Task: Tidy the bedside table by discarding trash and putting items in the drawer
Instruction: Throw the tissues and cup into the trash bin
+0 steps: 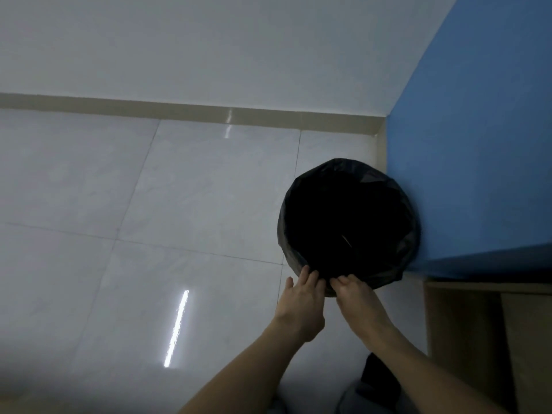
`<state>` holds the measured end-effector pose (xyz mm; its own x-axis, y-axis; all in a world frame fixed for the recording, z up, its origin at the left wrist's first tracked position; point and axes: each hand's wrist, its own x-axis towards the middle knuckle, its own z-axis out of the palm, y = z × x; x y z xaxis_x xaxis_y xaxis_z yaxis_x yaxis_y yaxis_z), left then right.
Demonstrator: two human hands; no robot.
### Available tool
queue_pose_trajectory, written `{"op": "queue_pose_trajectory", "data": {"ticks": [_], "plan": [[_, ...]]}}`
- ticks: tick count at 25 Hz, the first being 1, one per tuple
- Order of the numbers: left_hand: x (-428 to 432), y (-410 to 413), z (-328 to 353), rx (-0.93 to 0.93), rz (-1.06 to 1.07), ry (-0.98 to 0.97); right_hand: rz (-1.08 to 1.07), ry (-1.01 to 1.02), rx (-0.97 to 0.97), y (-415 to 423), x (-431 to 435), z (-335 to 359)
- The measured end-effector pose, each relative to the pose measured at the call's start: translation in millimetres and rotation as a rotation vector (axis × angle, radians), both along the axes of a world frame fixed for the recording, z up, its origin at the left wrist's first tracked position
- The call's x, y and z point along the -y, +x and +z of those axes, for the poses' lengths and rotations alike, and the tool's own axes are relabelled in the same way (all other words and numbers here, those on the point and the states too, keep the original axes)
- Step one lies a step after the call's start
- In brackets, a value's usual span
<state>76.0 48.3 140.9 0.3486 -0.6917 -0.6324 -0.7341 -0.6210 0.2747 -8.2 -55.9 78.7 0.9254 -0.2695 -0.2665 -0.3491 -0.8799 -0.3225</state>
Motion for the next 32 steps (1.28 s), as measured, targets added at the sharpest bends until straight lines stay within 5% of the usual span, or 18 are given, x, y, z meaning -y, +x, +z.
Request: {"op": "queue_pose_trajectory", "data": {"ticks": [13, 18, 25, 32], "plan": [[-136.1, -160.2, -2.4, -0.008, -0.017, 0.096, 0.209, -0.047, -0.170, -175.4, -146.8, 3.5], [-184.0, -213.4, 6.0, 0.021, 0.041, 0.037, 0.101, 0.094, -0.217, -214.2, -186.2, 30.6], [-180.3, -208.0, 61.6, 0.059, 0.070, -0.057, 0.033, 0.032, -0.055, -213.3, -171.7, 102.1], [-97.5, -215.1, 109.3, -0.018, 0.147, -0.376, -0.220, 0.121, 0.210, -219.6, -115.1, 146.1]]}}
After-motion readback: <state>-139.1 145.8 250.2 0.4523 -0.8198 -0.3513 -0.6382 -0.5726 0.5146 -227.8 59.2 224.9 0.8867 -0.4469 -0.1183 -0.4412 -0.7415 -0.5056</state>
